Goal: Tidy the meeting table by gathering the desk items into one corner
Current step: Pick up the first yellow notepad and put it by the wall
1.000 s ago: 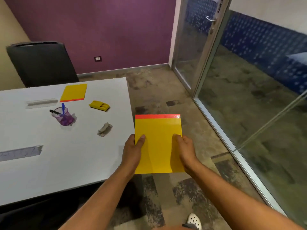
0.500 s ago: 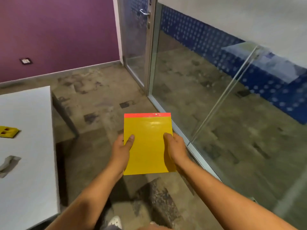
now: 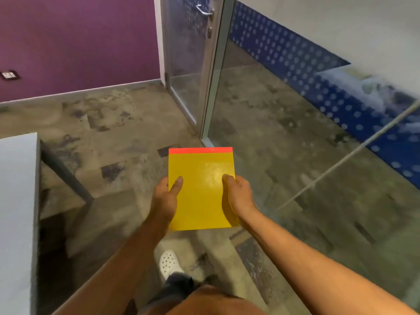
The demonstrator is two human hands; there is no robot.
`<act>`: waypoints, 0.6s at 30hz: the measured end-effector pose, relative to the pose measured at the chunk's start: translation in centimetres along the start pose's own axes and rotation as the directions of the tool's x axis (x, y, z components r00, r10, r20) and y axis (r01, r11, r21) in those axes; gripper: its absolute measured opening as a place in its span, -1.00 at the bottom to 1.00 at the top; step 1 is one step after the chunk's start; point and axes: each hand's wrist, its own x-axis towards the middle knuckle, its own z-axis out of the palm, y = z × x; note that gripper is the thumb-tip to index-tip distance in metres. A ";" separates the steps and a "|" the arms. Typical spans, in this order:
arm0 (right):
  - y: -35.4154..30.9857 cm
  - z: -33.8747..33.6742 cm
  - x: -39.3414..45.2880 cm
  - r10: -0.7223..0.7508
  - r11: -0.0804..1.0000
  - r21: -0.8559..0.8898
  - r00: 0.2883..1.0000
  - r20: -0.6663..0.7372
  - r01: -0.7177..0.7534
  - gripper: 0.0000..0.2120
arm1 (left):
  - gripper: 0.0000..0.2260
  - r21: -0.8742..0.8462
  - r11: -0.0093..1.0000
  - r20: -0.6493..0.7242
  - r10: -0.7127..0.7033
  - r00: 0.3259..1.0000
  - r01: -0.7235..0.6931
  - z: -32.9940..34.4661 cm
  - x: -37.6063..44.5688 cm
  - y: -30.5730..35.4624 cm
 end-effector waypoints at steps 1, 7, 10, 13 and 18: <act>-1.1 0.7 1.7 0.012 1.000 -0.008 1.000 -0.009 -0.012 -0.72 | -0.85 0.013 1.000 -0.009 0.007 1.000 -0.007 -0.2 2.0 0.7; -8.0 6.1 10.4 -0.004 0.999 0.043 1.000 0.031 0.002 -0.77 | -0.87 0.048 0.999 -0.070 0.025 0.997 -0.022 -2.7 13.4 5.0; -10.3 9.1 13.7 -0.019 0.993 0.114 0.996 0.088 0.009 -0.78 | -0.82 0.039 0.999 -0.104 -0.020 0.994 0.024 -4.3 17.7 5.9; -12.2 12.0 17.8 -0.026 0.994 0.108 0.990 0.139 0.011 -0.79 | -0.85 0.025 0.997 -0.130 -0.074 0.989 0.078 -5.9 21.9 6.7; -15.4 17.2 26.5 -0.008 0.995 0.094 0.970 0.242 -0.016 -0.73 | -0.85 -0.022 0.993 -0.171 -0.121 0.978 0.119 -7.7 29.5 8.8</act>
